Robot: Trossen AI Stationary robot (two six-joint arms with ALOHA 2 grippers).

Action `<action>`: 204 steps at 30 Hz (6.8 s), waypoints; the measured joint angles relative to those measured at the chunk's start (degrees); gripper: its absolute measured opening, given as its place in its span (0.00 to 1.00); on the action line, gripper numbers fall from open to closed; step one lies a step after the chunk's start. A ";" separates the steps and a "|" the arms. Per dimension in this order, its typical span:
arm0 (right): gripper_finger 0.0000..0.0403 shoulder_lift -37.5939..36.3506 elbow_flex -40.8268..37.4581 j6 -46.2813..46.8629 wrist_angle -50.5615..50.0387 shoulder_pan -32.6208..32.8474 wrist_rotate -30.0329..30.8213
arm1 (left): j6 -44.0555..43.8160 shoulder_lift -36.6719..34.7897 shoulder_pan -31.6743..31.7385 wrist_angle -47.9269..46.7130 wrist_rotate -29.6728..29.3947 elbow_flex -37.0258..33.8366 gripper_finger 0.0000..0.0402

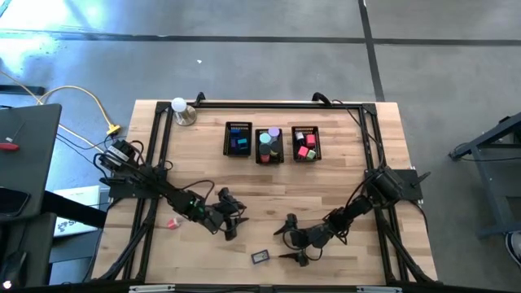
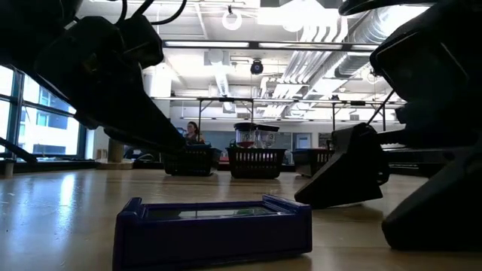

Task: Pick & Place Office items
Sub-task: Put the blue digital clock into the left black bin

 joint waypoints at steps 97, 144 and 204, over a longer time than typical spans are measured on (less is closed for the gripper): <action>0.86 6.56 18.21 5.50 -19.81 -0.29 2.82 | -1.49 -0.04 -3.13 0.24 0.42 -0.02 0.49; 0.44 6.25 18.02 9.75 -17.19 -1.35 3.75 | -2.48 -0.04 -2.97 0.46 5.29 -0.02 0.49; 0.56 -11.05 18.29 6.87 -62.88 -2.90 4.58 | -11.11 -9.72 -7.51 -47.44 12.63 37.77 0.98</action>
